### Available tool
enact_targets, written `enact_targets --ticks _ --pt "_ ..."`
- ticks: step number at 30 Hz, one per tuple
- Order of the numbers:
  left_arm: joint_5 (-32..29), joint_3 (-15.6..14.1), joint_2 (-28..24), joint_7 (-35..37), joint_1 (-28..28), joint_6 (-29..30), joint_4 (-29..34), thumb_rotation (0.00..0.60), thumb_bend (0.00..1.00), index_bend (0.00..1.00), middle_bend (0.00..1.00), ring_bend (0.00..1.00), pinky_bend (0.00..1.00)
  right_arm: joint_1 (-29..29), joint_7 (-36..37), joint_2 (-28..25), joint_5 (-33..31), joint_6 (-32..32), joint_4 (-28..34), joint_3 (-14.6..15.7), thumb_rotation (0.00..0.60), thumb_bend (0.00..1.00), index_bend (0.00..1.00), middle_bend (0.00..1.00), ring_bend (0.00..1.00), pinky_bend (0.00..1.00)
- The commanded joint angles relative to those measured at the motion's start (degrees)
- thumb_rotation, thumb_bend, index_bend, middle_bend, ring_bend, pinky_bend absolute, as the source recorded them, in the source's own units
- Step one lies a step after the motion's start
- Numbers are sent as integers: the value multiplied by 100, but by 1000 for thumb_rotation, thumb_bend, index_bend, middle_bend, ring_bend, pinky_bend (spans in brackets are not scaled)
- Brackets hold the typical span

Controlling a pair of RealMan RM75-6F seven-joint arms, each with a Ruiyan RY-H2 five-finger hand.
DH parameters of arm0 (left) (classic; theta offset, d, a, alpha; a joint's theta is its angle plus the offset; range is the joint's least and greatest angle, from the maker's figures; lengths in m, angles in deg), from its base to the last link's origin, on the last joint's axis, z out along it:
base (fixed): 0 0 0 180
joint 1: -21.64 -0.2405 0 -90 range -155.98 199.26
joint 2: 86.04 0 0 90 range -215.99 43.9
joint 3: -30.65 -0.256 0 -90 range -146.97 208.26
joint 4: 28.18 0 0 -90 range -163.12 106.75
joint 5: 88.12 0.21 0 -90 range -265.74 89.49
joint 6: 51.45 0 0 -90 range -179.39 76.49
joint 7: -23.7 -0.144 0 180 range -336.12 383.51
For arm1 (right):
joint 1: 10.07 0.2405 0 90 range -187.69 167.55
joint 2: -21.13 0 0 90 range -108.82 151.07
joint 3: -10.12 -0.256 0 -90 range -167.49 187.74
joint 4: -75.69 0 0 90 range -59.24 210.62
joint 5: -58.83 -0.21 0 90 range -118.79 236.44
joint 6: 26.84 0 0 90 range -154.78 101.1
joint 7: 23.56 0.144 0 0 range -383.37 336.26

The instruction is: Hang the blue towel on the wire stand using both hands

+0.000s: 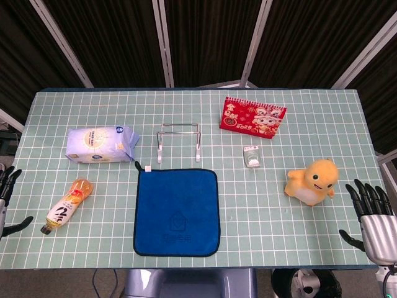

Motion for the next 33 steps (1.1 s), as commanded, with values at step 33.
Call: enact_targets --ticks 33 --pt "-858 260 530 -988 242 -320 -224 600 0 0 0 0 0 3864 1184 1800 1386 -3935 -1577 -188 600 29 56 2 0 0"
